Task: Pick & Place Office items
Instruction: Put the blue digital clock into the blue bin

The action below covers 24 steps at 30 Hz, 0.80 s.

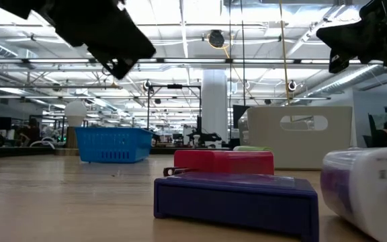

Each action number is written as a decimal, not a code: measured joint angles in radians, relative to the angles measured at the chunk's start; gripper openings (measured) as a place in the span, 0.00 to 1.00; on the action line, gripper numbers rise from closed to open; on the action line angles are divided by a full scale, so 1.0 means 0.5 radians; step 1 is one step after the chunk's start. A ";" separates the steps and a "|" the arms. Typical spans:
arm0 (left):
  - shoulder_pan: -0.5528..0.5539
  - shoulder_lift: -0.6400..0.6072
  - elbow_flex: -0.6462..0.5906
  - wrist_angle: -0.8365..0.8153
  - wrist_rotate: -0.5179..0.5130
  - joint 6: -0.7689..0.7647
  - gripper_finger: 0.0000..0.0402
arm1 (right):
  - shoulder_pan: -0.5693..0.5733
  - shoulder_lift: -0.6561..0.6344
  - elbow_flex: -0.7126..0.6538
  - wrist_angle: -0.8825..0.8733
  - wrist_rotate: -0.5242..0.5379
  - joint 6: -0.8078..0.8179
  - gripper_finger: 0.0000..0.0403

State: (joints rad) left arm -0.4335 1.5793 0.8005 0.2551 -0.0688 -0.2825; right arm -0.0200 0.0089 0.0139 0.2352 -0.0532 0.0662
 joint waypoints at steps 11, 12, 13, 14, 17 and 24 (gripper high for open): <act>-0.119 0.634 0.906 -0.764 0.208 -0.131 0.23 | 0.000 0.000 0.000 -0.002 -0.002 0.029 0.00; -0.128 0.691 1.008 -0.889 0.183 -0.144 0.26 | 0.000 -0.001 0.000 0.000 -0.001 0.044 0.00; -0.135 0.743 1.106 -0.975 0.175 -0.151 0.30 | 0.000 -0.001 0.000 -0.001 -0.002 0.049 0.00; -0.144 0.795 1.194 -1.025 0.166 -0.141 0.34 | 0.000 0.000 0.000 -0.002 -0.002 0.051 0.00; -0.174 0.933 1.410 -1.126 0.171 -0.089 0.46 | 0.000 -0.001 0.000 -0.007 -0.002 0.065 0.00; -0.184 1.102 1.627 -1.217 0.150 0.048 0.68 | 0.000 0.010 0.000 -0.014 0.000 0.107 0.00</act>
State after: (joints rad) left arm -0.5255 2.1301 1.6139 -0.3536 0.0061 -0.2585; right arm -0.0201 0.0140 0.0139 0.2285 -0.0534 0.1196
